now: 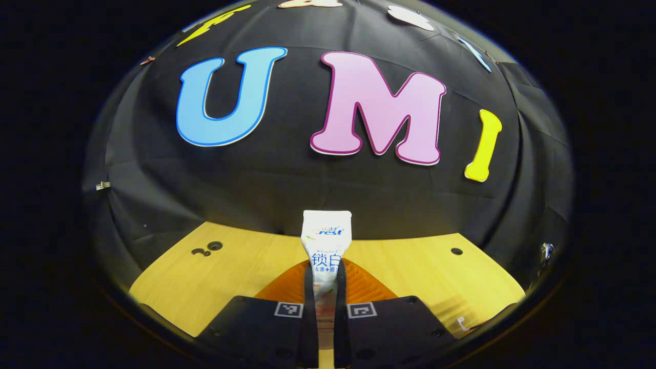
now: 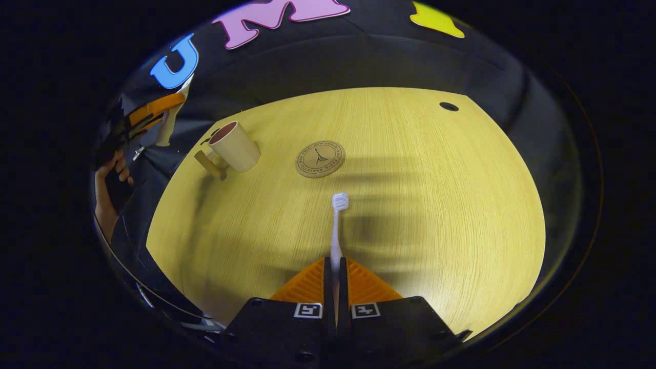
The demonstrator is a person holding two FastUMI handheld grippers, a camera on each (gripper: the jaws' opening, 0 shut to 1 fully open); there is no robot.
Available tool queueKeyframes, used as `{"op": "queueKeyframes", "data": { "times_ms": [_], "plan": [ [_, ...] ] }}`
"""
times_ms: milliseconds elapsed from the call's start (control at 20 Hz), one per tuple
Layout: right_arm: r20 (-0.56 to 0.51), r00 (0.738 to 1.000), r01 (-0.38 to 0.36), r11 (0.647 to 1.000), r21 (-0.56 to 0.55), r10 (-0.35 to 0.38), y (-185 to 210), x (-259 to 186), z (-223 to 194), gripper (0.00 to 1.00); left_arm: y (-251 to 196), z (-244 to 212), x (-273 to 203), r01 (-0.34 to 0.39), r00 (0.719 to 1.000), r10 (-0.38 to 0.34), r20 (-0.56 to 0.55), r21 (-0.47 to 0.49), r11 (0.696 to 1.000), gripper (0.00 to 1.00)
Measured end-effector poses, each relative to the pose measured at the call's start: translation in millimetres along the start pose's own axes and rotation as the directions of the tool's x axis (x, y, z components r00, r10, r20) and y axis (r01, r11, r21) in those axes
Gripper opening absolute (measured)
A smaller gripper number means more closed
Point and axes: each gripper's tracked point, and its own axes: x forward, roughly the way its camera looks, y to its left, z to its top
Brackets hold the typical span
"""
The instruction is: Put the toothbrush and toothpaste on the desktop into the cup, then pick up the cup and place it on the coaster on the desktop.
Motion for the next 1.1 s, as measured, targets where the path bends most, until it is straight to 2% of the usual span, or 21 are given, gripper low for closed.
{"op": "queueKeyframes", "data": {
  "times_ms": [350,700,800,1000,1100],
  "plan": [
    [-0.012,1.0,0.015,0.999,0.028,-0.015,-11.3,1.7,0.3,0.06,-5.8,-24.1,61.6,0.007,0.999,-0.002,0.041,-0.137,0.991,0.17],
    [-0.019,1.0,0.013,1.0,0.017,-0.013,-9.7,2.0,-0.2,0.06,3.6,-63.2,78.7,-0.033,0.999,0.034,0.004,-0.174,0.984,0.18],
    [-0.016,1.0,0.001,1.0,0.012,-0.001,-4.4,-0.3,1.7,0.06,9.9,-71.5,77.8,-0.06,0.998,0.06,-0.008,-0.175,0.983,0.22],
    [0.008,1.0,-0.017,1.0,0.005,0.017,6.5,-0.4,13.8,0.06,16.5,-85.1,60.8,-0.084,0.995,0.07,-0.069,-0.217,0.973,0.42],
    [0.029,0.999,-0.033,0.999,0.006,0.033,14.5,-1.5,24.6,0.06,24.1,-78.9,45.2,-0.105,0.994,0.095,-0.058,-0.217,0.97,0.63]
  ]
}}
